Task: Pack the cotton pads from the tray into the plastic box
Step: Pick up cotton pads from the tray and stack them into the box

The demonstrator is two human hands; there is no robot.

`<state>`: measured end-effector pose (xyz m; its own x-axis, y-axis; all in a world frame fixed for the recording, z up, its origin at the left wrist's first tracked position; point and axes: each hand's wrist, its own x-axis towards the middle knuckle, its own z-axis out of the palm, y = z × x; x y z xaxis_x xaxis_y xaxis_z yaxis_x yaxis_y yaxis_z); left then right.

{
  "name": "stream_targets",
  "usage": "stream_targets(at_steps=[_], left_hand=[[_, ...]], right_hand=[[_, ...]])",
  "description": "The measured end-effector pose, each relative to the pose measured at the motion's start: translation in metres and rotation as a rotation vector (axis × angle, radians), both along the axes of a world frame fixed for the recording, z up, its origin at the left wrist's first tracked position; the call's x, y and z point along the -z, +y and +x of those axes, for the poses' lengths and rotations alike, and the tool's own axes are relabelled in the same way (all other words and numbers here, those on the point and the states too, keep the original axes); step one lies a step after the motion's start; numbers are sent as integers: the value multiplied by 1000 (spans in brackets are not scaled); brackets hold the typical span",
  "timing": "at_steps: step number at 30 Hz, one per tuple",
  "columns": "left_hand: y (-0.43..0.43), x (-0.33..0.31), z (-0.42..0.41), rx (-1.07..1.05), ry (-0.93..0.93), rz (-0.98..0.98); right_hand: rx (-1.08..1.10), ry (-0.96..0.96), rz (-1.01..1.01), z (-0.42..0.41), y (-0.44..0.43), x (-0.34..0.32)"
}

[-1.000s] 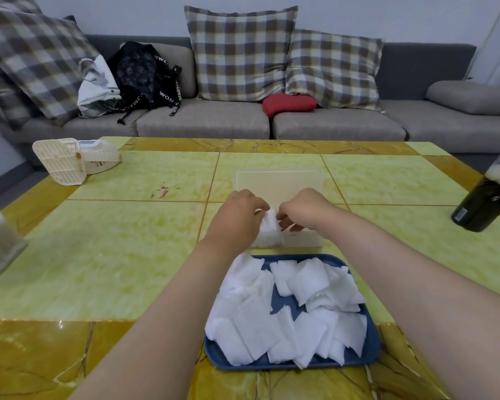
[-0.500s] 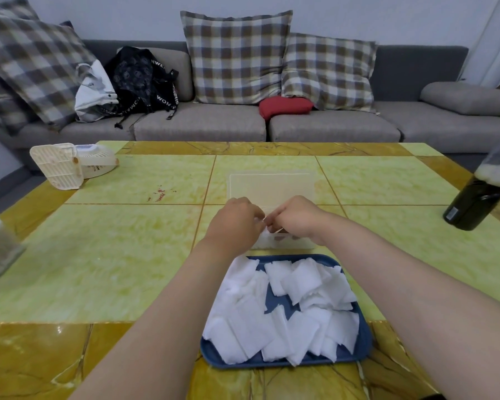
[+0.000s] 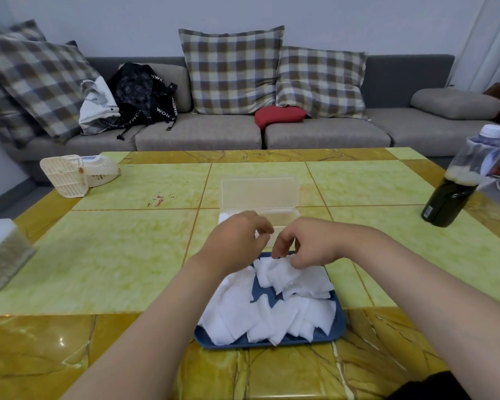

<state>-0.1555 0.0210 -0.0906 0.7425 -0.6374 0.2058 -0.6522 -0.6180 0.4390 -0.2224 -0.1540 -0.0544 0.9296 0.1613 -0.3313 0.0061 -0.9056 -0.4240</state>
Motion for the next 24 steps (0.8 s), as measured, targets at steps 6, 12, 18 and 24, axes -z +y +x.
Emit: stream_targets(at_steps=[6,12,18,24], left_hand=[[1,7,-20,21,261,84],[-4,12,-22,59,361,81],[1,3,-19,31,450,-91],[17,-1,-12,-43,528,-146]], right_hand=[[48,27,-63,-8,2,8],[90,-62,-49,-9,-4,17],[211,-113,269,-8,-10,13],[225,-8,311,-6,-11,12]])
